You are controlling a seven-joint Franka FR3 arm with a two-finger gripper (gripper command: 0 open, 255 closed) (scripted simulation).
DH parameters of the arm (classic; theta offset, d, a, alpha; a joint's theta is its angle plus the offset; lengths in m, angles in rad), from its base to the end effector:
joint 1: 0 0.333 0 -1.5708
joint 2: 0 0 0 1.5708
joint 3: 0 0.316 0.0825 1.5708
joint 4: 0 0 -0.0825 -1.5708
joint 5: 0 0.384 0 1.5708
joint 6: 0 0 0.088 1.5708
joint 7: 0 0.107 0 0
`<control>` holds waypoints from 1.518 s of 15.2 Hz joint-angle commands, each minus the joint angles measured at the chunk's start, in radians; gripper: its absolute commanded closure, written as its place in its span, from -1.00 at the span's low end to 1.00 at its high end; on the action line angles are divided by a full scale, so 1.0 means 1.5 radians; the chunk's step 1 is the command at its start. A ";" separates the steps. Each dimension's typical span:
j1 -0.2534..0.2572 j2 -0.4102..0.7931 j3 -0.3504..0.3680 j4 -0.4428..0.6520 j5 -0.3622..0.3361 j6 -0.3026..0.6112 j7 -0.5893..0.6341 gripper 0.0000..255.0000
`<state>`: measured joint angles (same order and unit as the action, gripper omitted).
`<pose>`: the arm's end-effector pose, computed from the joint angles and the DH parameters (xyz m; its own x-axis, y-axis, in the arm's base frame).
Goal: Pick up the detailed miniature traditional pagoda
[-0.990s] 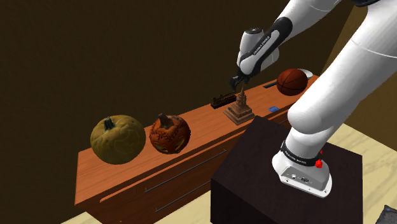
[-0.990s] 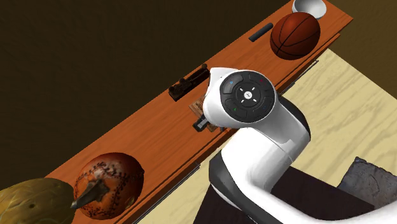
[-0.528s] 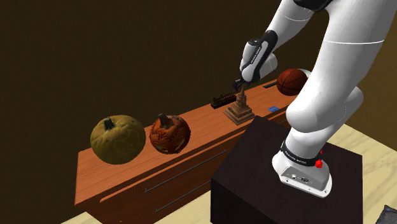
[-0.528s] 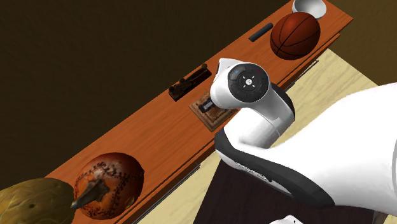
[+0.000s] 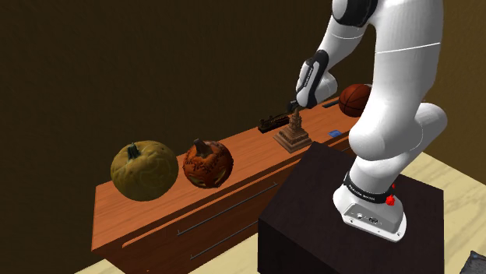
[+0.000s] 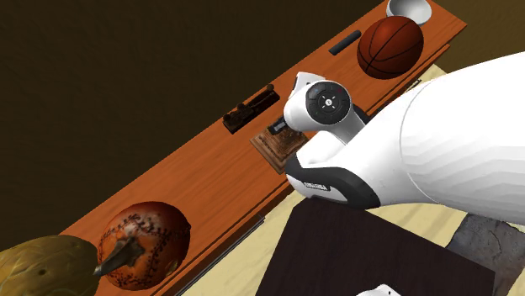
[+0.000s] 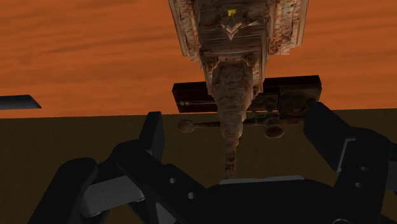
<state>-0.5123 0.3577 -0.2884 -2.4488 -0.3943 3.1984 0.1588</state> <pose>0.3771 -0.3431 0.2009 0.8234 -0.4392 0.3594 -0.5200 -0.8375 0.1678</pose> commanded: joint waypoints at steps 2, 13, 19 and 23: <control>0.008 0.036 -0.009 0.009 0.001 0.028 0.006 -1.00; 0.014 0.066 -0.015 0.015 0.004 0.052 0.010 1.00; 0.007 0.031 -0.008 0.008 0.001 0.024 0.006 1.00; -0.006 -0.012 0.005 -0.001 -0.002 -0.010 -0.002 1.00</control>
<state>-0.5145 0.3601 -0.2882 -2.4495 -0.3964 3.2004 0.1599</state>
